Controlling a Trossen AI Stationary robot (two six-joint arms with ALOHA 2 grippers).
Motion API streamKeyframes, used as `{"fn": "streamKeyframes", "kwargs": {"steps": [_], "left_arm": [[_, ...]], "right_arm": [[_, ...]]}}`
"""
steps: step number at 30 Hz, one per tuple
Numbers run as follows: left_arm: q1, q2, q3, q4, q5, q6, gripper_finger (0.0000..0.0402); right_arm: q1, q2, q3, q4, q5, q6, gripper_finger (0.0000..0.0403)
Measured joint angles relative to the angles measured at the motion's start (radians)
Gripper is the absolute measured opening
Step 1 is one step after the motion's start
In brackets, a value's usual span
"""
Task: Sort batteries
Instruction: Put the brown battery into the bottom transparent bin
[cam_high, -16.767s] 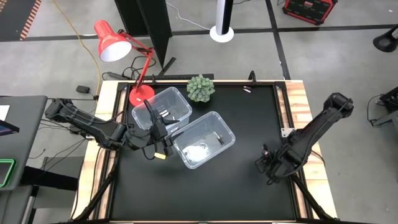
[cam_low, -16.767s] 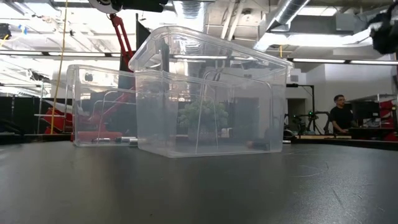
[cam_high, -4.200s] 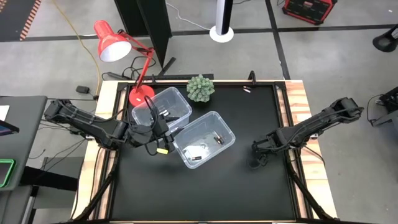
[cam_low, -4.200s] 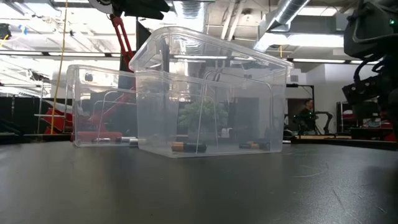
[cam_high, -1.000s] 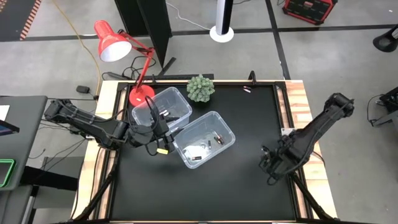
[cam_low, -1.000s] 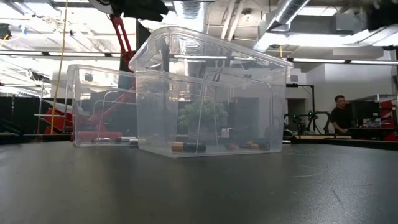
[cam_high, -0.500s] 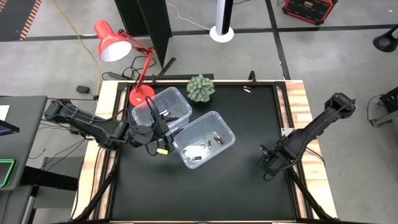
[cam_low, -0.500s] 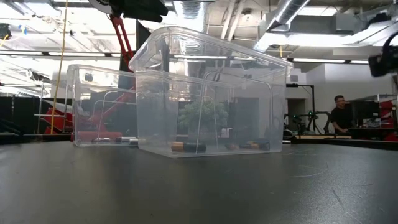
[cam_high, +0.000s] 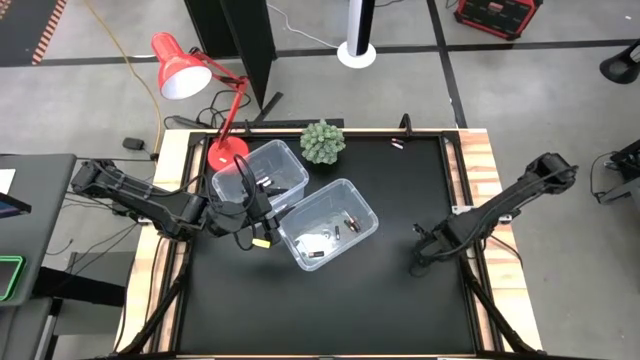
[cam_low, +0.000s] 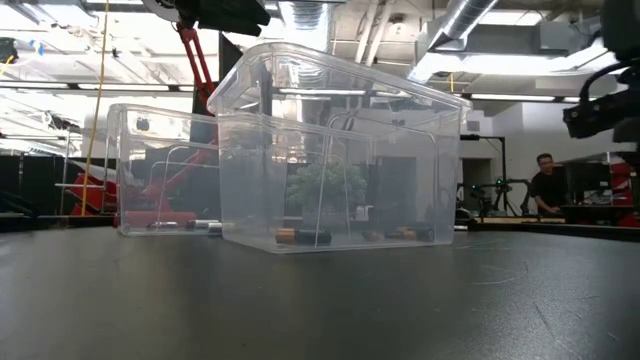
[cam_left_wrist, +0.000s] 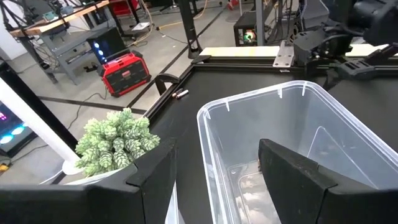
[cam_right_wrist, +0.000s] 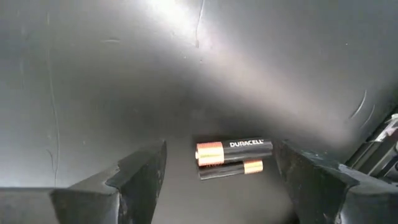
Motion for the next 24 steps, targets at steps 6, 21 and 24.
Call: {"fn": "streamKeyframes", "kwargs": {"steps": [6, 21, 24], "left_arm": [[0.0, 0.0, 0.0, 0.0, 0.0, -0.001, 0.0219], [0.0, 0.0, 0.0, 0.0, 0.0, -0.001, 0.0219], [0.0, 0.0, 0.0, 0.0, 0.0, 0.002, 0.0219]], "right_arm": [[-0.081, 0.0, 0.0, 0.002, -0.055, -0.044, 0.0318], [-0.184, 0.0, 0.0, 0.002, -0.15, 0.164, 0.0318], [-0.178, 0.0, 0.0, 0.003, -0.15, 0.254, 0.0317]]}}
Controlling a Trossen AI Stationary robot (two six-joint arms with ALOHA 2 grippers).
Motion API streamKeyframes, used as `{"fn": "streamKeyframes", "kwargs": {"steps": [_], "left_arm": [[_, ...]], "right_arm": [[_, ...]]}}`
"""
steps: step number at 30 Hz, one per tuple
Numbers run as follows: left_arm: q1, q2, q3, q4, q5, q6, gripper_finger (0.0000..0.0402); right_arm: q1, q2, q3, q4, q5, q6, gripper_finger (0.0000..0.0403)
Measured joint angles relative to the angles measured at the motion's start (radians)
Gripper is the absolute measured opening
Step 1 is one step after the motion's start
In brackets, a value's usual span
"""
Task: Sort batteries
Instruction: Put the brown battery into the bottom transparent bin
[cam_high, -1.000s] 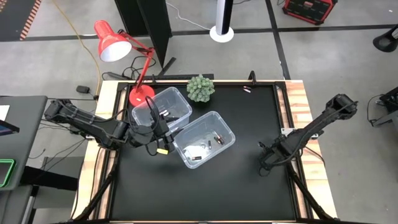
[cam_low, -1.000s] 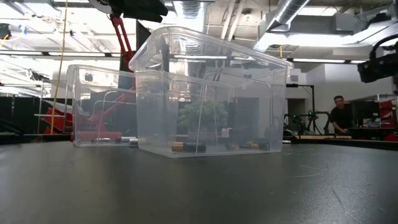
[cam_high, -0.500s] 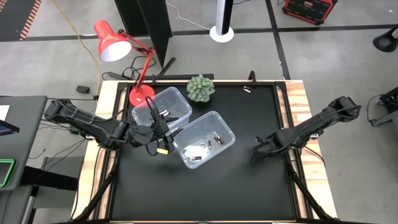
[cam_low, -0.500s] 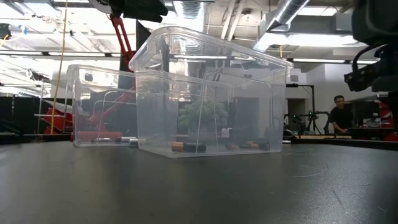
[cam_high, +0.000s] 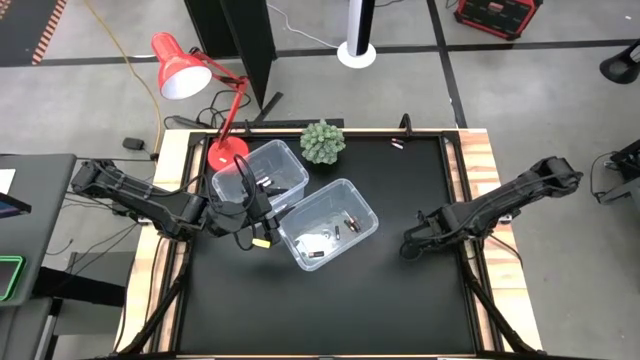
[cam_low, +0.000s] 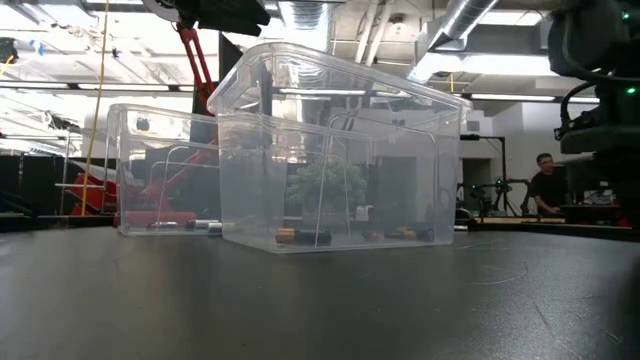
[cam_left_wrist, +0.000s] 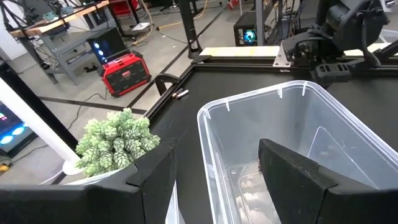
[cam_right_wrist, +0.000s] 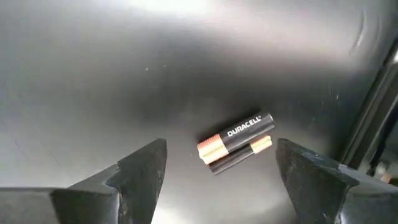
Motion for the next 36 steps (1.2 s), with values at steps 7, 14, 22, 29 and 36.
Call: {"fn": "streamKeyframes", "kwargs": {"steps": [7, 14, 22, 29, 36], "left_arm": [[0.0, 0.0, 0.0, -0.002, 0.002, -0.008, 0.0219], [0.0, 0.0, 0.0, -0.019, 0.031, 0.004, 0.0219], [0.0, 0.0, 0.0, -0.017, 0.031, 0.025, 0.0219], [0.0, 0.0, 0.0, 0.006, 0.032, 0.059, 0.0219], [0.001, 0.0, 0.0, 0.04, 0.033, 0.099, 0.0219]], "right_arm": [[0.059, 0.01, 0.0, 0.0, 0.004, 0.292, 0.0317], [0.118, 0.078, 0.0, -0.005, 0.005, 0.505, 0.0317], [0.098, 0.172, 0.002, 0.022, 0.009, 0.543, 0.0317], [0.087, 0.193, 0.005, 0.028, 0.013, 0.543, 0.0317], [0.085, 0.177, 0.037, -0.045, 0.012, 0.383, 0.0317]]}}
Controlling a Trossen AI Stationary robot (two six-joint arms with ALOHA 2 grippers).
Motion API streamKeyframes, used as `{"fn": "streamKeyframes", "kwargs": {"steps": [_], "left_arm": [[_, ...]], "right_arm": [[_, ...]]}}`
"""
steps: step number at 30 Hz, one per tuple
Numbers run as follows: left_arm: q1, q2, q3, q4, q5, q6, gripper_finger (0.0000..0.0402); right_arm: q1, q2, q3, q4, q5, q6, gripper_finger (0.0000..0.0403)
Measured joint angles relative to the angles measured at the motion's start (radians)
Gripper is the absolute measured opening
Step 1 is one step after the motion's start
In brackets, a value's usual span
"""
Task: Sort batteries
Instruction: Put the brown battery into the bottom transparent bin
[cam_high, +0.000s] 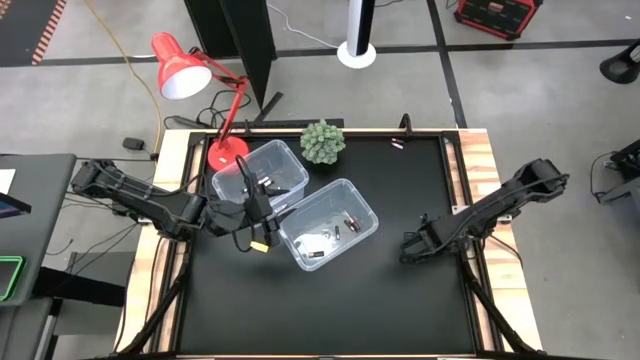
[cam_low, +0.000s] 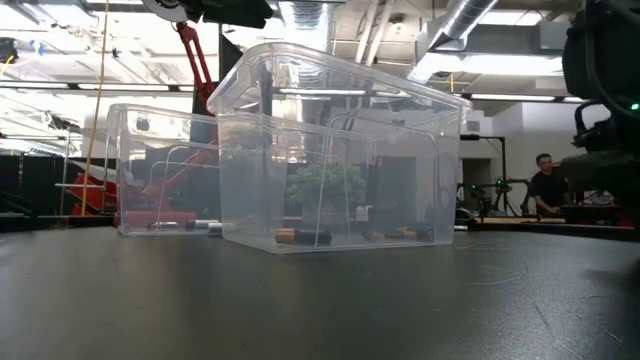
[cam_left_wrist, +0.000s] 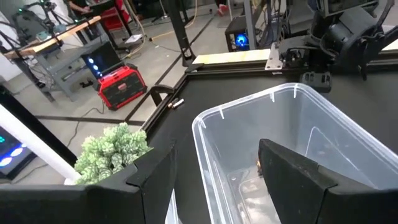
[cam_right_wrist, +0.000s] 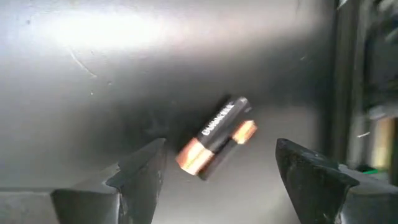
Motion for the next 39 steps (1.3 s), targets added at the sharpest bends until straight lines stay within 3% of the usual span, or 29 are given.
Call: {"fn": "streamKeyframes", "kwargs": {"steps": [9, 19, 29, 39], "left_arm": [[0.007, 0.0, 0.0, 0.021, 0.0, 0.015, 0.0219], [0.022, 0.0, 0.0, 0.021, 0.0, -0.005, 0.0219], [0.022, 0.0, 0.0, 0.012, 0.0, -0.006, 0.0219], [0.022, 0.0, 0.0, 0.004, 0.0, -0.006, 0.0219]], "right_arm": [[-0.037, 0.0, 0.021, -0.017, -0.013, -0.416, 0.0317], [-0.116, 0.0, 0.029, -0.032, -0.045, -0.728, 0.0317], [-0.213, 0.0, 0.029, -0.024, -0.121, -0.859, 0.0317], [-0.282, 0.0, 0.029, -0.008, -0.202, -0.891, 0.0317]]}}
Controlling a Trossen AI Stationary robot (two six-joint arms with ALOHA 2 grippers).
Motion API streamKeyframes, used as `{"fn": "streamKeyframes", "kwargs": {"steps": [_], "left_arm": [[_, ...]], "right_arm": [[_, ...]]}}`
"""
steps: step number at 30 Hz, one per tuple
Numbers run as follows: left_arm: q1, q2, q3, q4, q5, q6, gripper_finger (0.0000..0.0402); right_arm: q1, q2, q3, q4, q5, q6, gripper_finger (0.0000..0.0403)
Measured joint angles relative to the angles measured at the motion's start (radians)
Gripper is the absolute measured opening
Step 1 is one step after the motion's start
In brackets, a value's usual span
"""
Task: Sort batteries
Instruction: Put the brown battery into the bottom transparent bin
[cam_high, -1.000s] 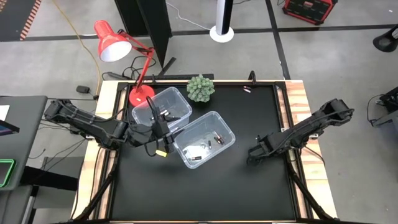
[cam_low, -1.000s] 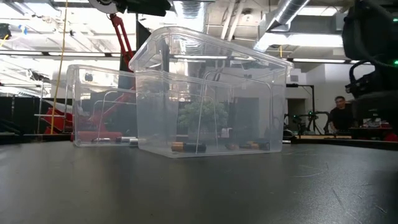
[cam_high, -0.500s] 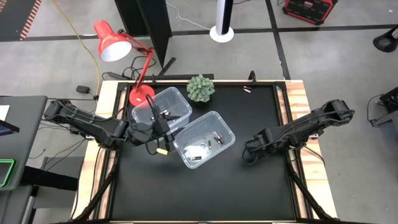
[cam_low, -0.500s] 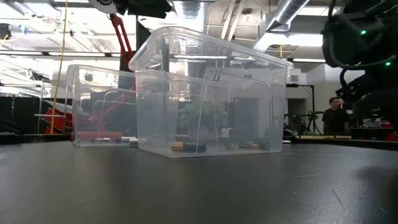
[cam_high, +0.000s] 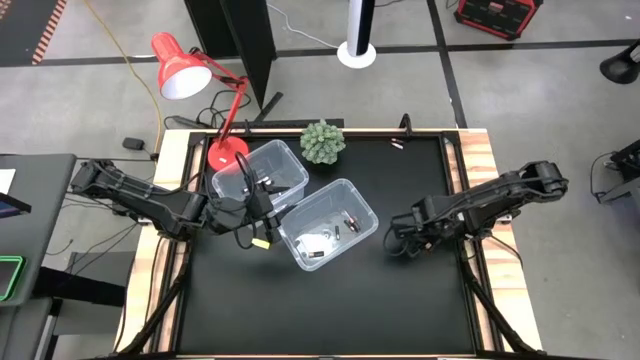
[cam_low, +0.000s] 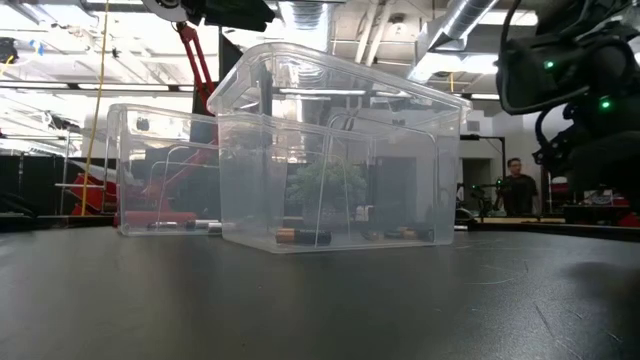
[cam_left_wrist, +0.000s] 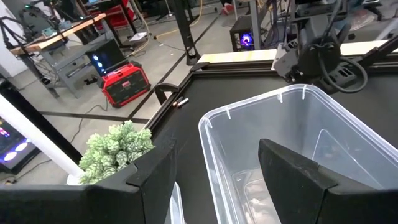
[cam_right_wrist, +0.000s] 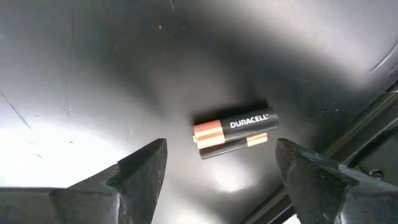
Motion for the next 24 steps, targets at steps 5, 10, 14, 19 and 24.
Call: {"fn": "streamKeyframes", "kwargs": {"steps": [5, 10, 14, 19, 24], "left_arm": [[0.0, 0.0, 0.0, 0.0, 0.0, 0.001, 0.0219], [0.0, 0.0, 0.0, 0.0, 0.0, 0.002, 0.0219], [0.0, 0.0, 0.0, -0.006, 0.0, 0.002, 0.0219], [0.0, 0.0, 0.0, -0.008, 0.0, 0.002, 0.0219], [0.0, 0.0, 0.0, -0.008, 0.0, 0.01, 0.0219]], "right_arm": [[-0.012, 0.0, 0.0, 0.013, -0.017, 0.023, 0.0317], [-0.011, 0.0, 0.0, 0.054, -0.022, 0.096, 0.0317], [0.007, 0.0, 0.0, 0.107, -0.021, 0.242, 0.0317], [0.045, 0.0, 0.0, 0.107, -0.021, 0.352, 0.0317], [0.059, 0.0, 0.0, 0.104, -0.017, 0.386, 0.0317]]}}
